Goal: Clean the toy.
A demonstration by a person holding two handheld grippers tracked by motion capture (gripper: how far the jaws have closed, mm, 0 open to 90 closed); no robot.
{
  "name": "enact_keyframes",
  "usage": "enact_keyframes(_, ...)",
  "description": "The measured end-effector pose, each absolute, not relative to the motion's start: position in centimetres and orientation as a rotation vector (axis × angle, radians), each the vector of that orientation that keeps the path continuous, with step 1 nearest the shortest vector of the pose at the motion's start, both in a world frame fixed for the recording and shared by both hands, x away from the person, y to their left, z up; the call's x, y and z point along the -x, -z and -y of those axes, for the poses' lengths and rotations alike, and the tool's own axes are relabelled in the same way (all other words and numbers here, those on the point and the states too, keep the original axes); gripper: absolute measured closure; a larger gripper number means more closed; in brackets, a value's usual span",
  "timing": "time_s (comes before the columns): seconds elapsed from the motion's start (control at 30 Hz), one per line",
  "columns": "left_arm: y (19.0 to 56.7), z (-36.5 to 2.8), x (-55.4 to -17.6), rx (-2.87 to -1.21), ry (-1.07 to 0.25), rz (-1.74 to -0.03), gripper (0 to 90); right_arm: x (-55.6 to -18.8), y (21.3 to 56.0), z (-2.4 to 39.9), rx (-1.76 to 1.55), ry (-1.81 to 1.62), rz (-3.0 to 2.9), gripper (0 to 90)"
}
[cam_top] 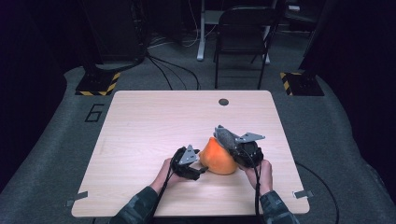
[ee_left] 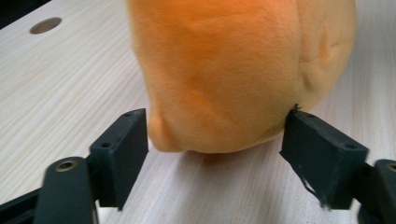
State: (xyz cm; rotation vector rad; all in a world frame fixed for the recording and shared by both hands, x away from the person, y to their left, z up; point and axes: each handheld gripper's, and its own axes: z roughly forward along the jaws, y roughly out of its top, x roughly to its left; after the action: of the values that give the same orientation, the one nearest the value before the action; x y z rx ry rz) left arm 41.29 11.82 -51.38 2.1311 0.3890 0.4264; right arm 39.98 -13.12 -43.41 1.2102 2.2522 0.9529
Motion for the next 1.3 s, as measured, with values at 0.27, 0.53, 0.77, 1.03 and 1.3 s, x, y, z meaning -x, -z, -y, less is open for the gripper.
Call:
enact_keyframes(0.27, 51.9, -11.1, -40.9, -2.143, -0.483, -0.305, 51.6, -40.1, 43.5, 13.0, -1.211, -0.958, -2.26, 77.3)
enact_keyframes(0.53, 52.0, -11.2, -40.7, -2.108, -0.516, -0.314, 71.1, -39.5, 42.1, 14.6, -1.207, -1.015, -2.188, 77.4)
enact_keyframes(0.77, 52.2, -11.3, -40.6, -2.098, -0.523, -0.306, 73.8, -39.8, 42.2, 20.0, -1.374, -0.964, -2.075, 77.3)
enact_keyframes(1.03, 52.3, -11.5, -40.3, -2.051, -0.536, -0.284, 77.1, -41.4, 45.5, 20.5, -1.474, -0.873, -2.128, 76.9)
enact_keyframes(1.3, 50.9, -11.8, -39.9, -1.967, -0.499, -0.297, 78.8, -41.3, 45.1, 20.8, -1.479, -0.885, -2.099, 76.7)
